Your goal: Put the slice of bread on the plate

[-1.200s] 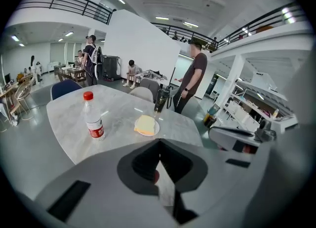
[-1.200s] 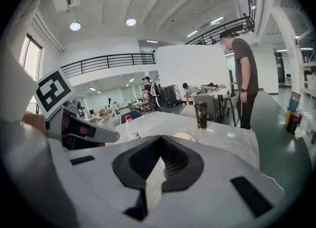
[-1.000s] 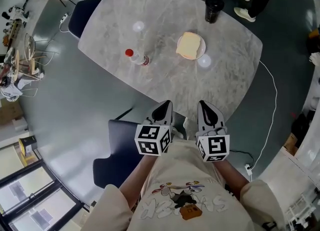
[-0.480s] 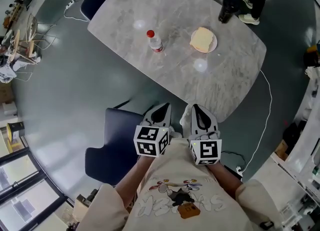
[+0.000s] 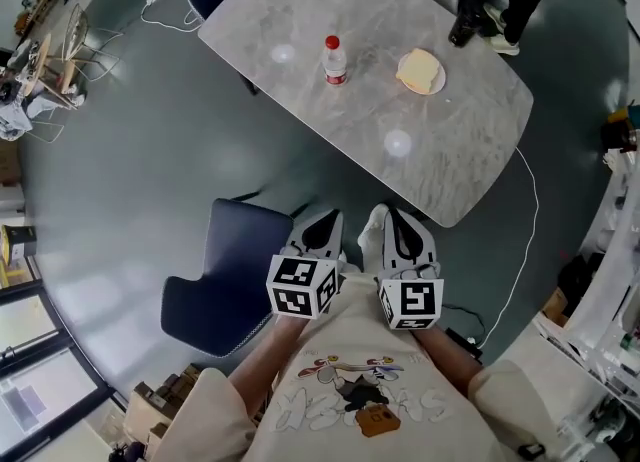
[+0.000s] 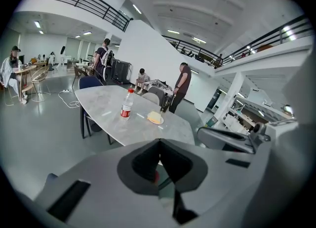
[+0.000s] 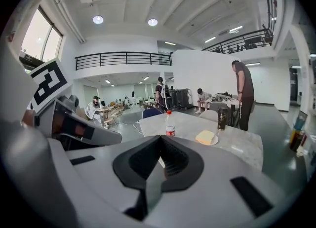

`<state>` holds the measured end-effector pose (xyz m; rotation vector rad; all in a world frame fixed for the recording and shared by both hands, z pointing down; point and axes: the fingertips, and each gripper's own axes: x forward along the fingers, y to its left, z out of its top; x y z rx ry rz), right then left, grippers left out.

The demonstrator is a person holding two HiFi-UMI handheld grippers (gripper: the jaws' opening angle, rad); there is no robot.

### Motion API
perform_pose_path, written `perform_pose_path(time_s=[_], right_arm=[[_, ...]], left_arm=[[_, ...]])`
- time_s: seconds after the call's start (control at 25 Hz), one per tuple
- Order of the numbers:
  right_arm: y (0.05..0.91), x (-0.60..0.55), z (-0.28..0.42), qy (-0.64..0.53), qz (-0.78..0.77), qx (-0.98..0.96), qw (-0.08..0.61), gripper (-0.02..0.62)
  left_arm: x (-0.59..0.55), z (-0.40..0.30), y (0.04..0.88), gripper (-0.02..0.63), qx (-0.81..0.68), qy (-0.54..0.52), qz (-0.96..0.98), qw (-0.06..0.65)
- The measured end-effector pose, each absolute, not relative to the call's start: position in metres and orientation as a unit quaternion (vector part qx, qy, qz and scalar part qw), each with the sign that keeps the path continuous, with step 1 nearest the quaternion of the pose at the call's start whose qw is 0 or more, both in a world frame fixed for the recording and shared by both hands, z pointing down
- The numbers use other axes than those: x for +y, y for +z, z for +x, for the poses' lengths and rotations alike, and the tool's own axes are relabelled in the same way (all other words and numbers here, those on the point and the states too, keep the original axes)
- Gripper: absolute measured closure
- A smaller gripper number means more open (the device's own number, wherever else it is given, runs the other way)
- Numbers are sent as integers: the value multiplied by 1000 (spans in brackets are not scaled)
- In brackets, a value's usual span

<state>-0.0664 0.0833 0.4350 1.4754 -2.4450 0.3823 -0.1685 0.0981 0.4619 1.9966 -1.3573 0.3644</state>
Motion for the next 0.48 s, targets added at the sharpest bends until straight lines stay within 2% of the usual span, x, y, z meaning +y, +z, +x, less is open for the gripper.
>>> perform_pose_path(time_s=[0.48], right_arm=[[430, 195, -73, 109, 537, -825, 138, 591]], left_arm=[[191, -162, 460, 595, -478, 144, 798, 336]])
